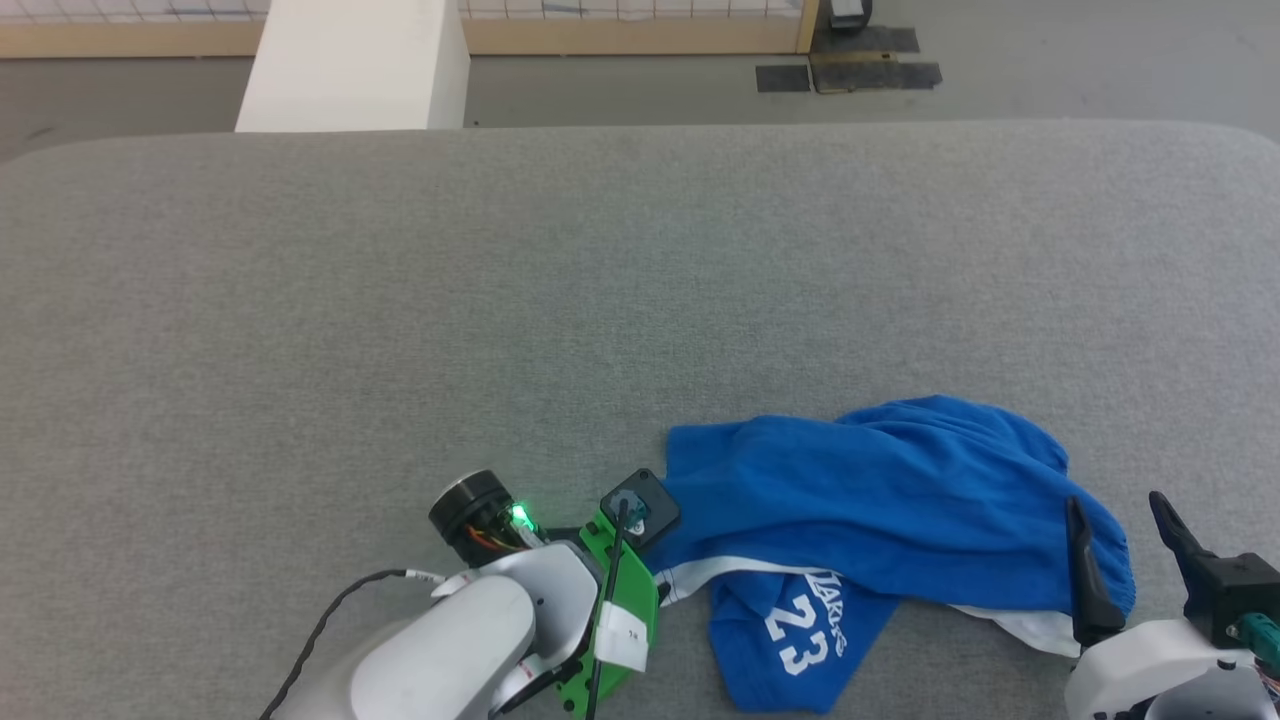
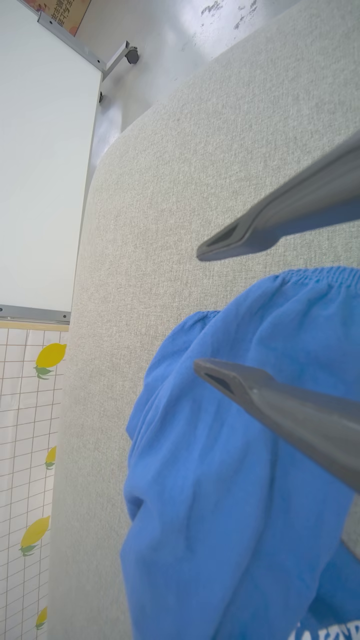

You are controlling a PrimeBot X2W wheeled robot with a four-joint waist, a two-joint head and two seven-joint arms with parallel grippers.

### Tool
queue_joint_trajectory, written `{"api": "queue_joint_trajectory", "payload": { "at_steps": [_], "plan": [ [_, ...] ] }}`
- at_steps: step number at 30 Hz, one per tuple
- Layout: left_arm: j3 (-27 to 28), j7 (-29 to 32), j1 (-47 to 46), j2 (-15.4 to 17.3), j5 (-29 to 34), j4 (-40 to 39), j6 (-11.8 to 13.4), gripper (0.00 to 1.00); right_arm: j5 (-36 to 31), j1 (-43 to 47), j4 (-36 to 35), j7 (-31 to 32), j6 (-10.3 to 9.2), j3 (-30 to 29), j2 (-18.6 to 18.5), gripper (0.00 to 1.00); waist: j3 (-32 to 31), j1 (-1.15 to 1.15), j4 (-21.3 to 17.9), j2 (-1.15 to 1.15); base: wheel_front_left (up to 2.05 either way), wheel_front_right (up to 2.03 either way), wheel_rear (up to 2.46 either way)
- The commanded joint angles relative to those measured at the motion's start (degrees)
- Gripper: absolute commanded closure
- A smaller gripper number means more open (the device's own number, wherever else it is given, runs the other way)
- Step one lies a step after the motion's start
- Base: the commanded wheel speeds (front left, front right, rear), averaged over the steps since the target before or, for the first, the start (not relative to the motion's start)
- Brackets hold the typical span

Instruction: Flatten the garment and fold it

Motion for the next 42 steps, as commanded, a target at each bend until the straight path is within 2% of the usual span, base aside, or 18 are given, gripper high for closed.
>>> {"api": "queue_joint_trajectory", "payload": {
  "at_steps": [1,4,5,6,11,14,20,24,30,35,42],
  "plan": [
    [-0.76,-0.39,-1.04,-0.29,-0.02,1.45,-0.2,0.0,-0.32,-1.1,0.11,-0.48,-0.09,0.22,0.12,0.0,0.98,0.0,-0.84,0.0,0.0,0.0,0.0],
    [-2.07,-1.36,-1.32,-0.86,-0.19,3.57,-0.2,0.0,-0.29,-1.34,0.37,-0.55,-0.09,0.4,0.15,0.0,1.47,0.0,-1.38,0.0,0.0,0.0,0.0],
    [-2.42,-2.11,-1.23,-1.21,-0.81,3.95,-0.2,0.88,-0.3,-1.32,0.44,-0.59,-0.09,0.44,0.15,0.0,1.51,0.0,-1.49,0.0,0.0,0.0,0.0],
    [-3.19,-2.69,-1.07,-1.49,-1.58,4.14,-0.2,1.0,-0.44,-1.17,0.56,-0.46,-0.09,0.44,0.07,0.0,1.34,0.0,-1.56,0.0,0.0,0.0,0.0],
    [-3.31,-7.04,-0.2,-0.47,-2.94,3.12,0.02,1.0,-1.33,0.43,0.01,0.72,-0.09,2.37,-2.67,0.0,-0.46,0.0,-1.96,0.0,0.0,0.0,0.0],
    [-2.08,-8.86,0.98,1.13,-3.24,0.84,1.51,1.0,-0.79,2.47,-1.44,2.66,-0.09,4.26,-5.45,0.0,-1.55,0.0,-1.74,0.0,0.0,0.0,0.0],
    [-0.81,-9.19,3.28,4.38,-3.49,-5.47,4.41,1.0,3.48,8.26,-3.45,11.2,-0.09,8.21,-12.24,0.0,-2.66,0.0,-0.67,0.0,0.0,0.0,0.0],
    [-0.86,-8.8,3.97,5.2,-3.58,-7.53,5.11,1.0,8.51,9.25,-3.22,16.83,-0.09,10.86,-15.49,0.0,-2.68,0.0,-0.52,0.0,0.0,0.0,0.0],
    [-1.17,-8.56,4.07,5.19,-3.55,-8.76,5.65,1.0,14.06,5.97,-2.62,23.57,-0.09,13.21,-18.42,0.0,-2.42,0.0,-0.55,0.0,0.0,0.0,0.0],
    [-1.44,-8.52,3.32,5.2,-3.3,-9.12,5.43,1.0,17.34,2.15,0.25,25.36,-0.09,16.01,-20.64,0.0,-1.58,0.0,0.29,0.0,0.0,0.0,0.0],
    [-1.67,-8.83,2.45,4.86,-2.97,-9.17,5.52,1.0,19.87,-0.36,7.45,26.54,-0.09,19.64,-20.31,0.0,-0.38,0.0,1.64,0.0,0.0,0.0,0.0]
  ]
}}
